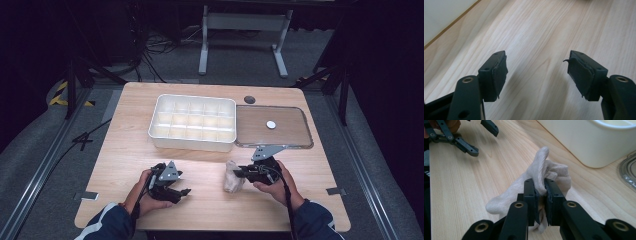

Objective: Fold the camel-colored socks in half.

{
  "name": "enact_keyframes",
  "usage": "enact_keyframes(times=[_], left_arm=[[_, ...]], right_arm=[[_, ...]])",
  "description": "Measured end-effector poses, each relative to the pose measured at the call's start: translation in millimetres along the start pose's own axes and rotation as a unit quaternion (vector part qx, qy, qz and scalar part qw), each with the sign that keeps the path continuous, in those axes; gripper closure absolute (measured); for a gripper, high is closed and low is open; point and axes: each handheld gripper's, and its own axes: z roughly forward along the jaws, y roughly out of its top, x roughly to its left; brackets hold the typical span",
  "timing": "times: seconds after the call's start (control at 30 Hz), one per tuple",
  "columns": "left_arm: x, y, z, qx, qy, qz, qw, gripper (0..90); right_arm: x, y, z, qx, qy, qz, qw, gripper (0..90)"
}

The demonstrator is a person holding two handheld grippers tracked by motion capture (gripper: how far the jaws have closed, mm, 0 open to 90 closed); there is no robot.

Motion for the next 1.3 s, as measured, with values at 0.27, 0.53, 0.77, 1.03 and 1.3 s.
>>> enact_keyframes(times=[0.27,0.53,0.77,1.03,1.3], left_arm=[[15.8,-17.2,-5.4,0.005,-0.005,-0.025,0.9997,25.7],[18.9,-20.7,-2.7,-0.009,-0.013,-0.021,0.9996,20.6],[15.7,-20.5,-0.2,-0.008,-0.007,-0.007,0.9999,16.0],[15.1,-20.1,1.5,-0.009,0.001,-0.015,0.9998,12.7],[14.9,-19.9,1.7,-0.008,0.001,-0.016,0.9998,12.3]], right_arm=[[-0.3,3.5,-10.2,-0.022,-0.017,-0.012,0.9995,81.2],[-0.9,7.0,-19.2,-0.041,-0.03,-0.016,0.9986,81.2],[-3.2,8.4,-26.0,-0.054,-0.042,-0.017,0.9975,81.2],[-7.6,13.1,-40.5,-0.079,-0.06,-0.021,0.9949,81.2],[-9.8,17.7,-51.3,-0.098,-0.071,-0.023,0.9923,81.2]])
